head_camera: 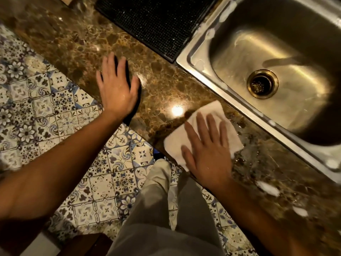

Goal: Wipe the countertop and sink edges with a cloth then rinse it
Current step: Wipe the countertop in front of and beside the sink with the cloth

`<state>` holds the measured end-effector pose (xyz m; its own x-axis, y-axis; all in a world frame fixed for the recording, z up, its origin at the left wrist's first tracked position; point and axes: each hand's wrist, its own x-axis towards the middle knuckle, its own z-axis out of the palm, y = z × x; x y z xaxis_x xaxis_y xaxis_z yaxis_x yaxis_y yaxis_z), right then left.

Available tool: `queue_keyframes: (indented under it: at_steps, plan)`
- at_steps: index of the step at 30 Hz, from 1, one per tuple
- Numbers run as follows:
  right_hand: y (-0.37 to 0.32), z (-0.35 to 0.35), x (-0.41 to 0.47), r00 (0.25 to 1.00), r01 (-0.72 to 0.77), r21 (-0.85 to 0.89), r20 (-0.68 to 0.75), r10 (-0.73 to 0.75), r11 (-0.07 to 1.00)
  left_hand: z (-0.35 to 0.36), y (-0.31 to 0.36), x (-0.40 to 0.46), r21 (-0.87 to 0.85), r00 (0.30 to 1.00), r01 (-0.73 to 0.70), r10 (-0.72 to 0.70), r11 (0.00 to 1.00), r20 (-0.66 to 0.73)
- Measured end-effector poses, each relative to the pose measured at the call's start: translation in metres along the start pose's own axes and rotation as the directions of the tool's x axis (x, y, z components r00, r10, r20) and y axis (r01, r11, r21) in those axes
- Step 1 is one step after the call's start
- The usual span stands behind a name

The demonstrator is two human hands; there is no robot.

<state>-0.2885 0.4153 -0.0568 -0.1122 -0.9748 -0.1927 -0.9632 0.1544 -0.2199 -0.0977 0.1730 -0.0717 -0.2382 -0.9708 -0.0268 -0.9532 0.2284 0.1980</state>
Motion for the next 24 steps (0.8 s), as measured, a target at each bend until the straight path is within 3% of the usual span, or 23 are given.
queue_keyframes:
  at_steps: [7, 13, 20, 24]
  plan:
    - [0.032, 0.001, -0.058, 0.997, -0.064, 0.018, -0.038, 0.065, 0.998, 0.008, 0.009, -0.015, 0.008, 1.0, -0.015, 0.015, 1.0, -0.005]
    - [0.013, 0.003, 0.007, 0.99, -0.077, 0.033, -0.115, 0.081, 0.996, 0.008, 0.01, -0.015, -0.004, 0.999, 0.003, -0.004, 1.0, -0.042]
    - [-0.024, 0.0, 0.107, 0.989, 0.053, 0.018, -0.136, -0.05, 0.998, 0.006, 0.012, -0.016, 0.004, 0.999, 0.009, -0.008, 1.0, -0.04]
    - [-0.025, 0.003, 0.116, 0.99, 0.065, -0.012, -0.125, -0.066, 0.998, 0.008, 0.013, -0.017, -0.004, 0.999, 0.008, -0.008, 1.0, -0.045]
